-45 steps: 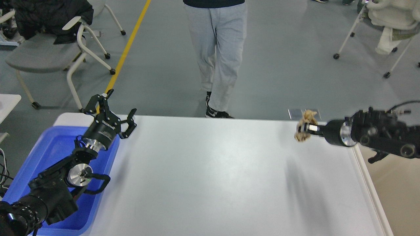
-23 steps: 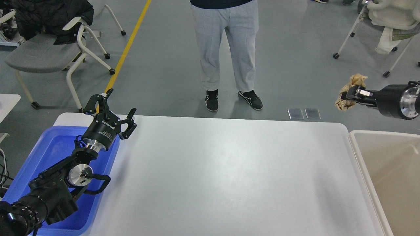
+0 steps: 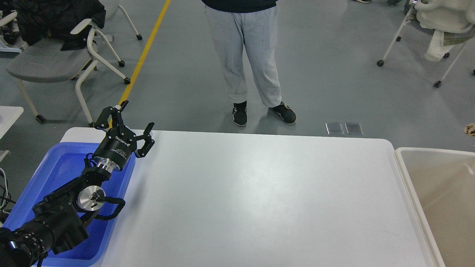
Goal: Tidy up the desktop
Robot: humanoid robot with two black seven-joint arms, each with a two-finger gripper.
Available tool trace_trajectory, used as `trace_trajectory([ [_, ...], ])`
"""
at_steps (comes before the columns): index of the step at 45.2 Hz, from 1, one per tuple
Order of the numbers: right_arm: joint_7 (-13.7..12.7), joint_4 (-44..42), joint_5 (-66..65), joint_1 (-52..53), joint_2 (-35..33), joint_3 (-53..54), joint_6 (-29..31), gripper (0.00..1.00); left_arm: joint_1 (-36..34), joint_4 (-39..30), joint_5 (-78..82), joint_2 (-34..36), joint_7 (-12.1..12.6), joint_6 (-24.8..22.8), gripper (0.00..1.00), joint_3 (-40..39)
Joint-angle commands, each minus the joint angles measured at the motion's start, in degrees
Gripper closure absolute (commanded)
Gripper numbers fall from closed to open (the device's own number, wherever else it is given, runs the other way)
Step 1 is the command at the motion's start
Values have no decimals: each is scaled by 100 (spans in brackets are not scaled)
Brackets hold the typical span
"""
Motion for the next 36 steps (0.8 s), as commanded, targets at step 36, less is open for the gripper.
trace_trajectory([
  [36,-1112,-3239,2451,-3154,2677,3899,-711,100,0,0,-4,0,0,9,0,0],
])
